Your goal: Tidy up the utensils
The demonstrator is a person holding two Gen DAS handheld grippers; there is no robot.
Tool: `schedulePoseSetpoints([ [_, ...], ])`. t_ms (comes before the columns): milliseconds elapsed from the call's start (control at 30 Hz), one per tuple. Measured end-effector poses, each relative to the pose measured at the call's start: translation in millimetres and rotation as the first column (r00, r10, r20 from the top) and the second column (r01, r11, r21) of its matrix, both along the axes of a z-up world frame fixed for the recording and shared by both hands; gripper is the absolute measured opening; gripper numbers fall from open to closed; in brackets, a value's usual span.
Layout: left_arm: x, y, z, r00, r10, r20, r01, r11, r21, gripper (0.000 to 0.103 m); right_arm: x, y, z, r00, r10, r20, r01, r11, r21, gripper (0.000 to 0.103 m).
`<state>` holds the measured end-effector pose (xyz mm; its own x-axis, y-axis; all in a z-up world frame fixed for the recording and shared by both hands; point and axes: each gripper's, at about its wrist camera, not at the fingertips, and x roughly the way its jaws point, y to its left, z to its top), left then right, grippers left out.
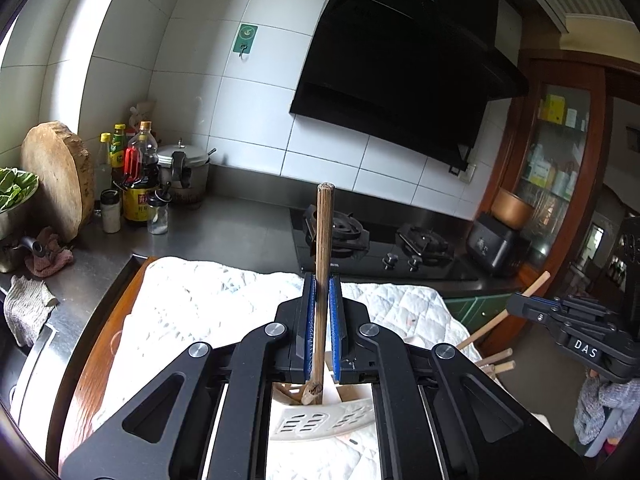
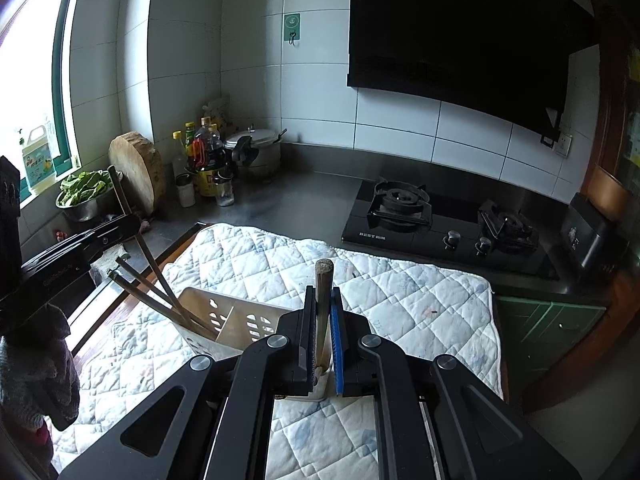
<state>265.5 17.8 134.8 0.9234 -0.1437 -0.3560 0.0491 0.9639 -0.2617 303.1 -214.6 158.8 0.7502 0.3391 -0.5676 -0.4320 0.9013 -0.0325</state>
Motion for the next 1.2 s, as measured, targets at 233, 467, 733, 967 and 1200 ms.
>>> schedulePoseSetpoints([
  [233, -2.8, -1.3, -1.6, 1.000, -0.009, -0.010, 0.009, 1.000, 0.005, 0.021, 3.4, 1.3, -9.7, 1.000, 0.001, -0.021, -0.001, 1.000, -0.002, 0.007],
  [467, -12.2, -2.0, 1.1, 1.000, -0.007, 0.000, 0.007, 1.000, 0.011, 0.039, -0.4, -1.8, -8.9, 1.000, -0.002, -0.013, 0.002, 1.000, 0.010, 0.009],
  [733, -38.7, -7.1, 6.1, 1.000, -0.006, 0.016, 0.005, 0.999, 0.045, 0.052, -25.1, -9.6, -1.5, 1.000, 0.001, 0.022, -0.001, 1.000, 0.019, 0.023],
  [967, -69.5, -6.1, 8.1, 1.000, 0.009, 0.020, -0.010, 0.998, 0.067, 0.064, -57.7, -15.7, -5.3, 0.999, 0.005, 0.039, -0.006, 1.000, 0.029, 0.039],
  [1200, -102.3, -6.5, 6.0, 1.000, 0.006, 0.019, -0.008, 0.997, 0.080, 0.078, -88.5, -21.5, -12.9, 0.999, 0.003, 0.045, -0.004, 0.999, 0.039, 0.051],
])
